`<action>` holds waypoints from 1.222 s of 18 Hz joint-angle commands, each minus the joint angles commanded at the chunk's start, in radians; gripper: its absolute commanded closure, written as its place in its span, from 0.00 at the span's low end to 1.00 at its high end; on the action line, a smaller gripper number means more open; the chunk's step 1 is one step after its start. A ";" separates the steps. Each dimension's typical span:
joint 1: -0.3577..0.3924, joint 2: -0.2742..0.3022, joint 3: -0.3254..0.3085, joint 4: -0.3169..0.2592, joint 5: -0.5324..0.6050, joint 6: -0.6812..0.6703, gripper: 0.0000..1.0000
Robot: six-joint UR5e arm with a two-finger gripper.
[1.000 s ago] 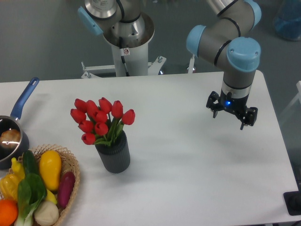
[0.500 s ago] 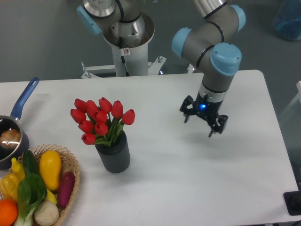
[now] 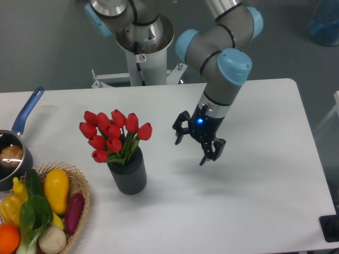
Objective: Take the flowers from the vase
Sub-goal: 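Move the open gripper toward the red tulips in the black vase, then lower the open gripper around the tulip stems and close it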
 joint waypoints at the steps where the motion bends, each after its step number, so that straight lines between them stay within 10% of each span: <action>1: 0.002 0.018 -0.017 -0.002 -0.060 0.000 0.00; 17: -0.054 0.048 -0.081 -0.002 -0.433 0.069 0.00; 22: -0.044 0.054 -0.097 -0.003 -0.442 0.083 0.97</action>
